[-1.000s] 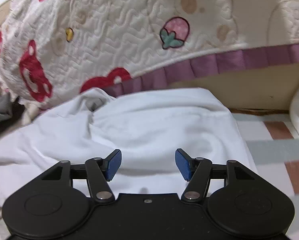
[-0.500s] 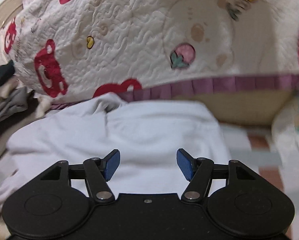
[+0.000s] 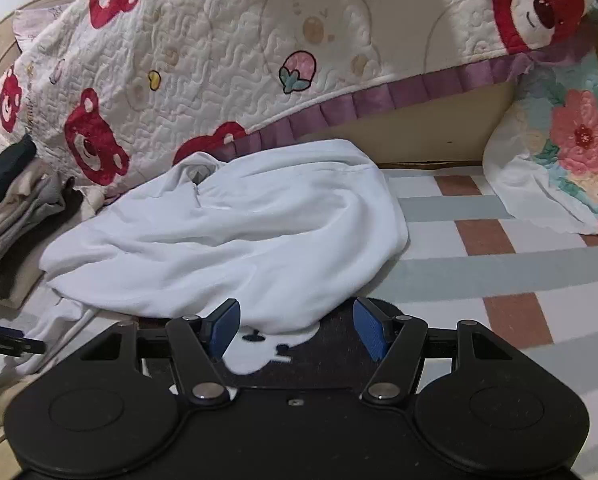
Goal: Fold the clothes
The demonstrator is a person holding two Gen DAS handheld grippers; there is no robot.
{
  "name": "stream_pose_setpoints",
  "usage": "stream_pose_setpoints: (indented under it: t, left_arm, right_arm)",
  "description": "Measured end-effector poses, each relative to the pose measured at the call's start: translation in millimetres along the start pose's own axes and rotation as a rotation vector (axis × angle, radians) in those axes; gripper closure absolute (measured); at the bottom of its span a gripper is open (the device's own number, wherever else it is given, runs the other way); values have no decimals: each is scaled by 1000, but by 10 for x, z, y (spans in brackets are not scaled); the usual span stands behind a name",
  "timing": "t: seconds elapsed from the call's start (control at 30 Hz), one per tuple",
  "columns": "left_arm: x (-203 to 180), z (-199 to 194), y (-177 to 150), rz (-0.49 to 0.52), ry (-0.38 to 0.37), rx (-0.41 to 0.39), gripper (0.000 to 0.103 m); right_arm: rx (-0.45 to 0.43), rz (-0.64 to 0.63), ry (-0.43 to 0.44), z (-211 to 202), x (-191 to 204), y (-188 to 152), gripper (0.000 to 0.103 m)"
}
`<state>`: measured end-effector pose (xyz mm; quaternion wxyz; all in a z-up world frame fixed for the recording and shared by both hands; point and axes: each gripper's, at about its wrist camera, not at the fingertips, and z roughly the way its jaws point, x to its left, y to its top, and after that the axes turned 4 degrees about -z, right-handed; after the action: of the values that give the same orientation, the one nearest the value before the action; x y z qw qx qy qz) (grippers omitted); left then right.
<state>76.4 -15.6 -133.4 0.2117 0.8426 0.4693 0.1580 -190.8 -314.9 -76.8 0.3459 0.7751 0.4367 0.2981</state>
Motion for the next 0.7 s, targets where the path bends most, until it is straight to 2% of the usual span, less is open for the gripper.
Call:
stream_pose_setpoints:
  t: [0.1,0.17,0.2,0.27,0.33,0.4,0.43,0.47,0.57,0.7]
  left_arm:
    - [-15,79,-84,54,58,16,29]
    - [27,106,-116,65,105,-27,13]
    - [49,118,-129,69,128,-50,9]
    - [155,156,-80,17,137,-52,7]
    - [295,177,-51,-76,89,-29,16]
    - [413,186,-49,-154,17,-13,52]
    - [455,184,-48,-181,-29,-11,63]
    - [469,135,-19,-190,-33,-24,91]
    - [484,-69,88,-214,-20,-95,94]
    - [662,-748,387,-259,-34,-356,94]
  right_arm:
    - [15,-42,-3,-114,72,-17,35]
    - [18,-73,2,-209,125,2,35]
    - [17,-87,10,-267,150,26,35]
    - [56,-143,44,-346,224,138,35]
    - [110,-257,56,-350,311,227,36]
    - [146,-381,20,-275,374,262,35]
    - [169,-412,1,-195,363,262,35]
    - [192,-440,-18,-113,350,261,35]
    - [255,-398,-47,222,179,212,35]
    - [292,-309,-43,648,-73,111,35]
